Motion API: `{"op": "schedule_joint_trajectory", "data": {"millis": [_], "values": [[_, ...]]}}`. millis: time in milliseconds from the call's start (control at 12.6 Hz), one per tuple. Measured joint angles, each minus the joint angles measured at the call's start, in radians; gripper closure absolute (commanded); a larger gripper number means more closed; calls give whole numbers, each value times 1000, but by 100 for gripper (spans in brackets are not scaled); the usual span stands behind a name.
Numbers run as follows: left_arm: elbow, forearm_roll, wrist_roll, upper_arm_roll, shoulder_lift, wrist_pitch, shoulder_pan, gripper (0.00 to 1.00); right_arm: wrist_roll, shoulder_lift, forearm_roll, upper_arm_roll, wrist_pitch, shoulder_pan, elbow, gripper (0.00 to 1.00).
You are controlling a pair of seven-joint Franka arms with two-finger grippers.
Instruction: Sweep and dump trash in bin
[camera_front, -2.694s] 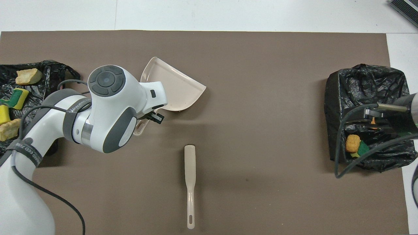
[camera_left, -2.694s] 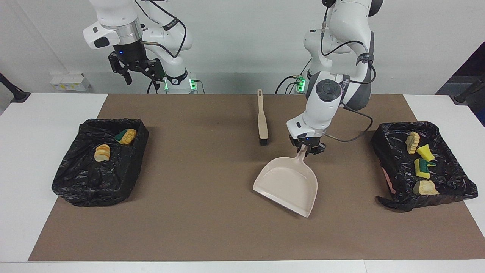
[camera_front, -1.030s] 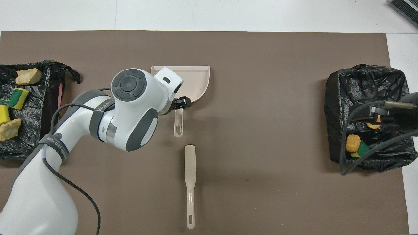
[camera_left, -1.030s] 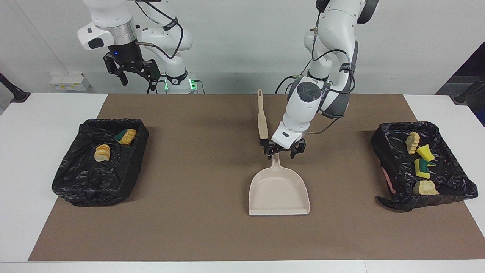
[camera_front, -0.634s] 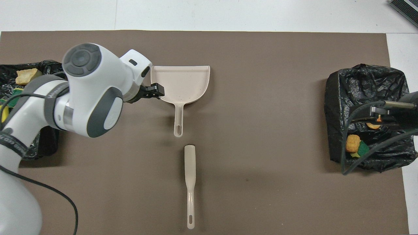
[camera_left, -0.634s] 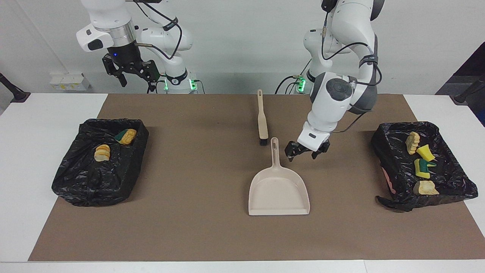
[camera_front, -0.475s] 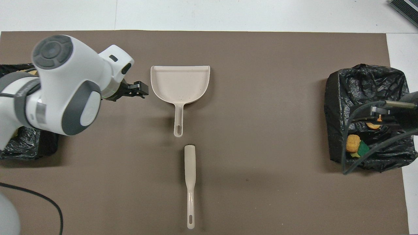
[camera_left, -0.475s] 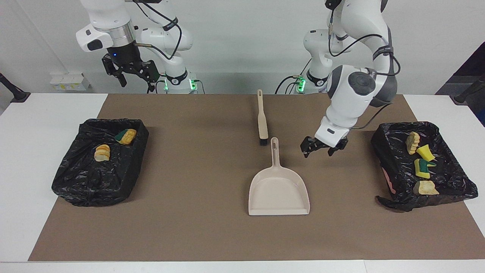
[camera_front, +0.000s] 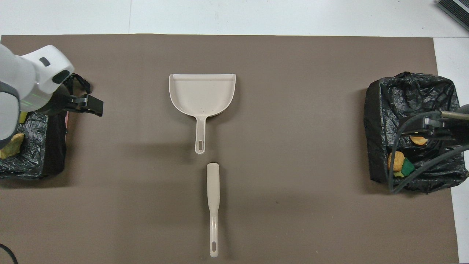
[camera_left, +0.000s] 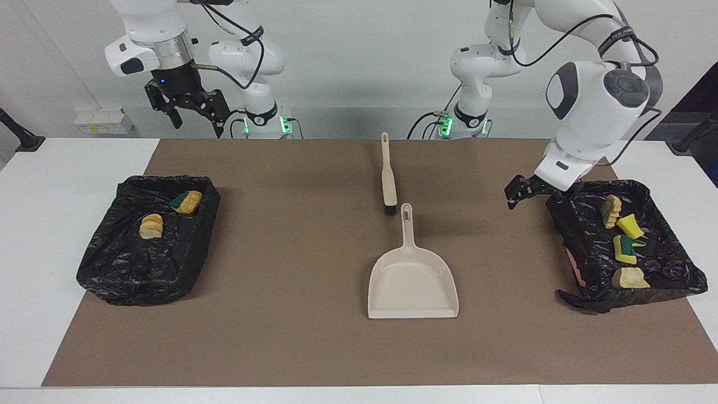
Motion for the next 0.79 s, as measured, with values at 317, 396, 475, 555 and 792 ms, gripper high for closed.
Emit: {"op": "schedule_joint_trajectory", "data": {"millis": [317, 396, 475, 555, 792], "values": [[84, 1, 176, 6, -38, -133, 112, 0, 0, 0, 0, 0, 0, -1, 0, 0], [92, 1, 215, 7, -62, -153, 137, 0, 0, 0, 0, 0, 0, -5, 0, 0], [93, 1, 234, 7, -87, -169, 156, 0, 0, 0, 1, 0, 0, -9, 0, 0], [93, 1, 237, 8, -104, -179, 162, 0, 0, 0, 4, 0, 0, -10, 0, 0], [77, 1, 209, -11, -120, -185, 155, 0, 0, 7, 15, 0, -12, -15, 13, 0]]}}
